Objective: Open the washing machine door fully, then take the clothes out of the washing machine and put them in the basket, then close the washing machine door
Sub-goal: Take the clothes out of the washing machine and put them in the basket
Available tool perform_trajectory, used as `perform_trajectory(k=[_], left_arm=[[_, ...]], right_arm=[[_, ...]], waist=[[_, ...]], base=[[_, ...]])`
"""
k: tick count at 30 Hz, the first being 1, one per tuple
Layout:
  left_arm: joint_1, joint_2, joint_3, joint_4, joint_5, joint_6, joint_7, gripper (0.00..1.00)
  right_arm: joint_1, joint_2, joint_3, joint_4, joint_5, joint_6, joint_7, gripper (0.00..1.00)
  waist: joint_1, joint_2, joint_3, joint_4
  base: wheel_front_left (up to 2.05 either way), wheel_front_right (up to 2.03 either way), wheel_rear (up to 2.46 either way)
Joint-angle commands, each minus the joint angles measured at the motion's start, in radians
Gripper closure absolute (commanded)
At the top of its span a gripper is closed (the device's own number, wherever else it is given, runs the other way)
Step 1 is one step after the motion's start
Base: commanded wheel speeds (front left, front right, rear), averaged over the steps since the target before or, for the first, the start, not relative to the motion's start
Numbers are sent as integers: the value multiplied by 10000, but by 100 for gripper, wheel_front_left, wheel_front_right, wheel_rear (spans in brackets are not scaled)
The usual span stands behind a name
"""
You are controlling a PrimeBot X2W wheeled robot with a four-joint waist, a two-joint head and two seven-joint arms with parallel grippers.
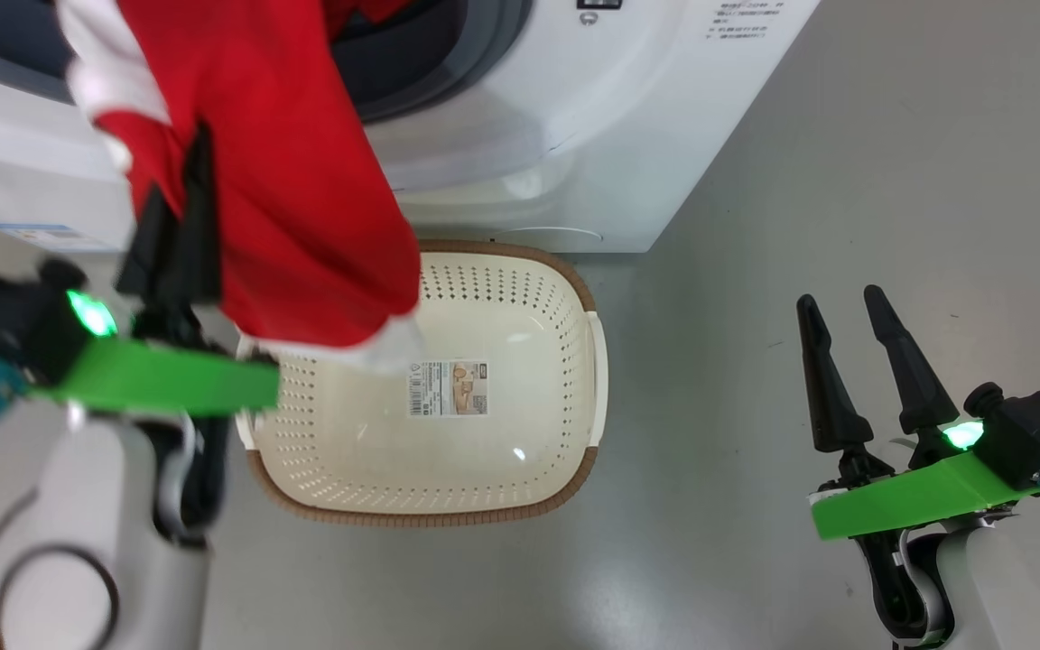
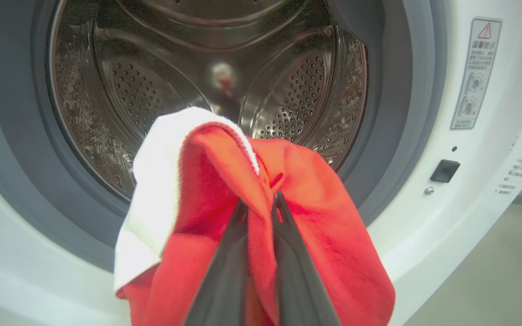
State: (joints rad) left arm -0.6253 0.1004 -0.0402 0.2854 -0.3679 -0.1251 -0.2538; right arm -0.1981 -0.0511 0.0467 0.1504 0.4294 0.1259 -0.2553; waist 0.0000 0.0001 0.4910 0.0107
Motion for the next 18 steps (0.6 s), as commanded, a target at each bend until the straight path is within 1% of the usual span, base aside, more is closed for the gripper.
perform_trajectory(k=[1,5,9,13,18], left_arm=[[564,220,190,-563,110,-55,-79,100],[1476,9,72,-1042,124,-55,-79,100],[2111,-189,-19,-1115,99,-55,-79,100],[2308,-285,-322,-665,128,-55,-79,100],[2003,-303,-796,366,147,-55,-79,100]], right_arm=[[202,9,226,-213,-109,48,-65,0],[211,9,224,-217,-101,48,-65,0],[190,9,234,-222,-92,48,-65,0],[114,9,253,-244,-97,48,-65,0],[-49,9,262,-309,-99,48,-65,0]], waist=[[0,-1,11,19],[0,-1,44,40],[0,-1,113,41],[0,-1,272,18],[0,-1,630,-64]], base=[[0,0,0],[0,0,0],[0,0,0],[0,0,0],[0,0,0]])
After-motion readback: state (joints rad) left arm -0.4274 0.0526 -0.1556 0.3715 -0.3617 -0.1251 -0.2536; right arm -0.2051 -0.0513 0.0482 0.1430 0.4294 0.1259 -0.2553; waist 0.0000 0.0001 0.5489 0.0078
